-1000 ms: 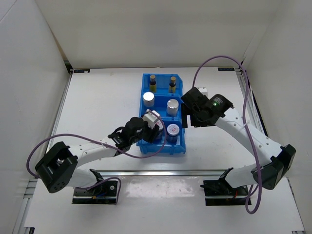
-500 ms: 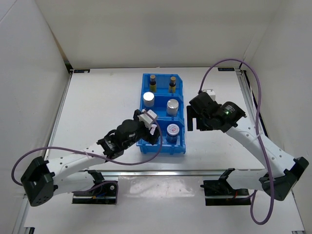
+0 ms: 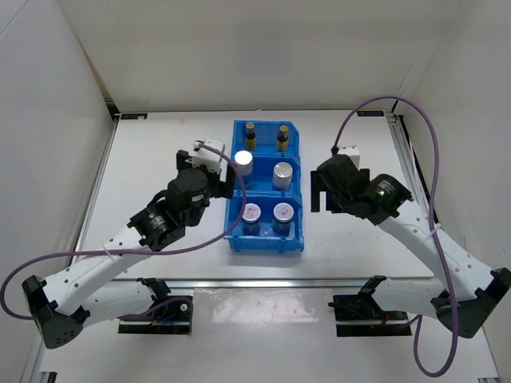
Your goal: Organize the condiment bottles
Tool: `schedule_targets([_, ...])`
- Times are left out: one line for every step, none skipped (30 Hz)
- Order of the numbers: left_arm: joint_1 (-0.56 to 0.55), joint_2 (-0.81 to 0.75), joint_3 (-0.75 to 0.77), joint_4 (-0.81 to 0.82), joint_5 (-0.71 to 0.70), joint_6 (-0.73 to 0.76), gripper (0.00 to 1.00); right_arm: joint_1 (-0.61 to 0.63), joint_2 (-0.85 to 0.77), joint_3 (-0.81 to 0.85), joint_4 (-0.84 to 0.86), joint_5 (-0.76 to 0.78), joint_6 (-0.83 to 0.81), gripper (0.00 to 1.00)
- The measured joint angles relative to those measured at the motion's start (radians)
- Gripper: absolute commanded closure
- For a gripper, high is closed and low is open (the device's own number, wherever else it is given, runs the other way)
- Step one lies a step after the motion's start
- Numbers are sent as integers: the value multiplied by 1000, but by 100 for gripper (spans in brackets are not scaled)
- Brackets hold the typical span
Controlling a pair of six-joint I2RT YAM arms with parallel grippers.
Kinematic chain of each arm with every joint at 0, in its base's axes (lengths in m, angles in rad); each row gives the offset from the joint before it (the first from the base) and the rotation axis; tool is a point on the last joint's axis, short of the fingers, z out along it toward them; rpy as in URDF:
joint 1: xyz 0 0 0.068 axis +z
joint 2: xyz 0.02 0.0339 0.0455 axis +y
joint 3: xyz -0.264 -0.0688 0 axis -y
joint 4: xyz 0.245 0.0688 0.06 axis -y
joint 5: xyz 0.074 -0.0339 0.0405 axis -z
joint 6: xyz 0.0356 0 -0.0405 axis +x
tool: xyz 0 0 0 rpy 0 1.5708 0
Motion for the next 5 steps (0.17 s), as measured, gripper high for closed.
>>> schedule_targets([19,-5,-5,-22,-31,-19,0,0,-14,-6,5,6,-5,0])
schedule_targets([41,-13,-14,-40,-57,-36,0,0,-31,-11,12,14,-11,0])
schedule_targets([66,-25,-29,-51,-79,-53,0,0,-45,-12,17,22,-16,0])
schedule_targets([93,-43,-50,-63,-100,-72,0,0,-56,-12,23,29,-21,0])
schedule_targets([127,-68,-76,-74,-121,-88,0,0,-64,-12,29,36,-27,0])
